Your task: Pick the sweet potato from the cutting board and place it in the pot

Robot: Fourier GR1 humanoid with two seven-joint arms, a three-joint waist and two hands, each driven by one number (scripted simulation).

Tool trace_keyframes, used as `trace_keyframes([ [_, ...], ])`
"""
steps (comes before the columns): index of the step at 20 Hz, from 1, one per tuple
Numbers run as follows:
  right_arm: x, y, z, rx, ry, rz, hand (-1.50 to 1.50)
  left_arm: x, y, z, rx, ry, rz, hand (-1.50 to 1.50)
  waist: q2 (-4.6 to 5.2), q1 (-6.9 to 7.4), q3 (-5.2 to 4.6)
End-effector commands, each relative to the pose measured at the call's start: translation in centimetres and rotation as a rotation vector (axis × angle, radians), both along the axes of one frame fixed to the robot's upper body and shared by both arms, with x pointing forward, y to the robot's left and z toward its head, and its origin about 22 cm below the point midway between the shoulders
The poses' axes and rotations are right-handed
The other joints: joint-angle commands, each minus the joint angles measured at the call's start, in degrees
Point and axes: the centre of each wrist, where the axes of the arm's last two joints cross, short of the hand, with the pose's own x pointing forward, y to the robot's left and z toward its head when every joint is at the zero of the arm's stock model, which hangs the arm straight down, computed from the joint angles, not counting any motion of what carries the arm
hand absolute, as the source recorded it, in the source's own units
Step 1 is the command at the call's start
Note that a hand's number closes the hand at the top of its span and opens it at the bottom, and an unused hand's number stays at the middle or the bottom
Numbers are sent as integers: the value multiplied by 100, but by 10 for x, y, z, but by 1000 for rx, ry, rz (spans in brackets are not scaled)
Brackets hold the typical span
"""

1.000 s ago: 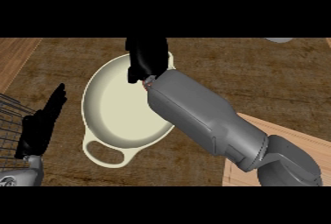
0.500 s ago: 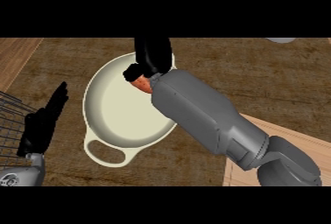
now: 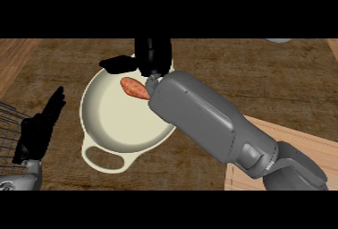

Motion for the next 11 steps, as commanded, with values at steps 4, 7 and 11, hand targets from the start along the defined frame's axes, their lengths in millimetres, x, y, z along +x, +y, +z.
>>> trace_keyframes([
  [4,-6,-13,-12,169,71,118,-150,-4,11,0,0,-8,51,0,-63,-302,3],
  [7,-14,-16,-24,178,73,151,-150,-20,16,-13,-16,19,84,0,-96,-391,1],
  [11,-14,-56,-41,204,49,144,-150,-24,10,-6,-5,28,105,0,-124,-506,6],
])
